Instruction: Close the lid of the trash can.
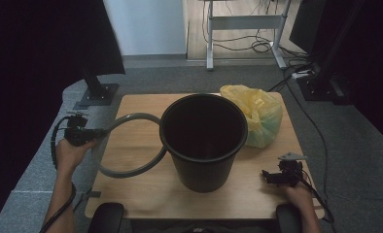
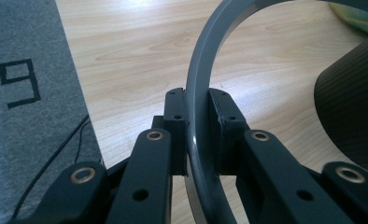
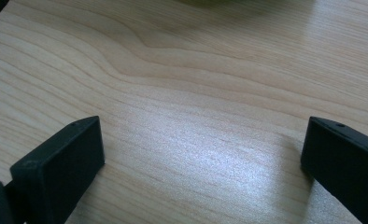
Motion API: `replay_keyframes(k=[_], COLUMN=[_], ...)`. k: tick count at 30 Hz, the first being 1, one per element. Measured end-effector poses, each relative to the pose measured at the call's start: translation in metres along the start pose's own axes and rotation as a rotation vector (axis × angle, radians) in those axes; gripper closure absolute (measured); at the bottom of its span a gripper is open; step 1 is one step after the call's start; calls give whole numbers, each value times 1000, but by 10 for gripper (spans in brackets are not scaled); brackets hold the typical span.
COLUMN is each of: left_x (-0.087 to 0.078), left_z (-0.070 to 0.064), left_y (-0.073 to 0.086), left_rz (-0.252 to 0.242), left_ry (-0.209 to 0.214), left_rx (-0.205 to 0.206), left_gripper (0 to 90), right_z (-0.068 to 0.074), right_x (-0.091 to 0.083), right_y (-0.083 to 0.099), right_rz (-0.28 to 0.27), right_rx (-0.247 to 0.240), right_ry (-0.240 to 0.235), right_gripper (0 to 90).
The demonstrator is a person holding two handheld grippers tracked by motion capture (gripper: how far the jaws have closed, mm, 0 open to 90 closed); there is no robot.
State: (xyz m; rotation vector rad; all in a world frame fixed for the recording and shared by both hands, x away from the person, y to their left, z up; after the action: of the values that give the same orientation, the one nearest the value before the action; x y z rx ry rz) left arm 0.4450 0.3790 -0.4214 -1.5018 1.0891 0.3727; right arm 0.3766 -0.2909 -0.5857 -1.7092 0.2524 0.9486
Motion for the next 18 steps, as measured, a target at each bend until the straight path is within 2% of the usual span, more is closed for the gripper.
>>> replay_keyframes(k=[13, 18], left_x=[-27, -43], left_z=[0, 0], left_y=[-19, -27], left_rz=[-19, -28], left_ry=[1, -4], left_rx=[0, 1], left_gripper=[787, 787], right_z=[0, 0], right_x=[0, 0], right_y=[0, 0], right_rz=[0, 0], right_rx=[0, 0], right_ry=[0, 0], right_gripper=[0, 0])
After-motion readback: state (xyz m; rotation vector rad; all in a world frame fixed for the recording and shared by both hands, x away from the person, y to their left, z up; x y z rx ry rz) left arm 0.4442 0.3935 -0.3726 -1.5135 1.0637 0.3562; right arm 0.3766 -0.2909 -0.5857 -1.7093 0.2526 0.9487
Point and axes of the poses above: each handheld gripper's, and its own axes: x roughly forward along the jaws, y roughly out of its underside, z roughly to its left, the point moved 4 cm from there along x, roughly forward along the jaws, and after that the axes turned 6 degrees about -x, right-handed, at the moved point
